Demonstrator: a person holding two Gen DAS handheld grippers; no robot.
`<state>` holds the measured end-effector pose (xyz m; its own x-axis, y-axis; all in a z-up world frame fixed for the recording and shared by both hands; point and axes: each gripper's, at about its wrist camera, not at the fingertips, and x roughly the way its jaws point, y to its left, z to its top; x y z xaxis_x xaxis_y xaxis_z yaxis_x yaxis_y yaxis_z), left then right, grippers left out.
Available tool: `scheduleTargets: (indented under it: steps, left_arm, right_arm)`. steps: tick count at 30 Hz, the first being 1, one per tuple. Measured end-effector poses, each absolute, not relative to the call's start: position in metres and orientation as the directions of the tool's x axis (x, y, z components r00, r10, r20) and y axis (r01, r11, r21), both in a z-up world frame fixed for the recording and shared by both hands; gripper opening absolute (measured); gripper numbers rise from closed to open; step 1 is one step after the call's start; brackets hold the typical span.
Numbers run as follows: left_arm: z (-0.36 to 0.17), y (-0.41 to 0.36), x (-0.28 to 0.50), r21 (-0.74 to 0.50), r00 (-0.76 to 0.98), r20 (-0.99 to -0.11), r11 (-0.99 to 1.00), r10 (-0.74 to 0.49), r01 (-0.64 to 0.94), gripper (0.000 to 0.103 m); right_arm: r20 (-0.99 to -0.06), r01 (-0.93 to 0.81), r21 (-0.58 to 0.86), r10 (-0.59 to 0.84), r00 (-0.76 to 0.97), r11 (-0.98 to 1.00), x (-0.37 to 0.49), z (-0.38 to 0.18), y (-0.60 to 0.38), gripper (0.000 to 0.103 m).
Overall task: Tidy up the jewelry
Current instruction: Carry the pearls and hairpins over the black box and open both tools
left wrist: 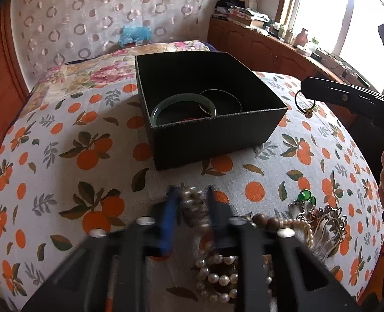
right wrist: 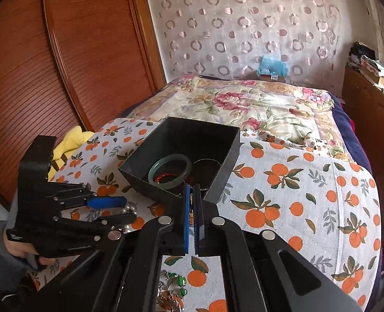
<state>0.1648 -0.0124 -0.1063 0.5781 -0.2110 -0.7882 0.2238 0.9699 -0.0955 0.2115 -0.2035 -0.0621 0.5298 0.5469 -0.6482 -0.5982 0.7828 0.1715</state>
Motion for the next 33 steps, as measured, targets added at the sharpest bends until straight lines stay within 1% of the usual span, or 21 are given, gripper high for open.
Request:
scheduleTargets:
  steps: [1,2,5,7,13,18,21,27,31,33]
  left_arm:
    - [-0.106,-0.012,0.165,-0.101,0.58,-0.785,0.968,-0.22,0.23,0.014]
    - [-0.106,-0.013,0.164,-0.106,0.583,-0.779,0.965,-0.23,0.239,0.007]
    - [-0.096,-0.01,0.156,-0.106,0.623,-0.748,0.968,-0.228,0.228,0.006]
    - [-0.081,-0.011,0.149,-0.128,0.647,-0.719,0.963,-0.254,0.237,0.006]
    - [-0.007,-0.016,0.121,-0.13,0.75,-0.588,0.951,-0.303,0.281,0.006]
    - [0.041,-0.022,0.12,-0.101,0.802,-0.516,0.951,-0.301,0.292,0.006]
    - [0.06,-0.021,0.132,-0.096,0.82,-0.493,0.955,-0.291,0.281,0.006]
    - [0.087,-0.017,0.161,-0.101,0.836,-0.475,0.961,-0.274,0.258,0.006]
    - [0.099,-0.013,0.176,-0.121,0.84,-0.467,0.96,-0.278,0.251,0.006]
    - [0.107,-0.013,0.182,-0.111,0.849,-0.456,0.964,-0.267,0.243,0.006]
  right_arm:
    - [-0.648,-0.598,0.171,0.547,0.53,0.783,0.211,-0.063,-0.203,0.003]
    - [-0.648,-0.599,0.171,0.547,0.53,0.782,0.21,-0.062,-0.204,0.003]
    - [-0.65,-0.598,0.17,0.545,0.529,0.783,0.21,-0.062,-0.205,0.003]
    - [-0.65,-0.598,0.169,0.545,0.529,0.783,0.208,-0.062,-0.207,0.003]
    - [-0.643,-0.598,0.172,0.55,0.533,0.782,0.209,-0.061,-0.208,0.003]
    - [-0.632,-0.608,0.174,0.561,0.534,0.775,0.215,-0.056,-0.202,0.003]
    - [-0.625,-0.609,0.185,0.57,0.533,0.771,0.225,-0.052,-0.198,0.003]
    - [-0.62,-0.606,0.208,0.583,0.525,0.767,0.245,-0.049,-0.191,0.003]
    - [-0.63,-0.607,0.208,0.58,0.517,0.767,0.252,-0.052,-0.185,0.003]
    - [-0.638,-0.609,0.21,0.579,0.507,0.765,0.254,-0.057,-0.181,0.003]
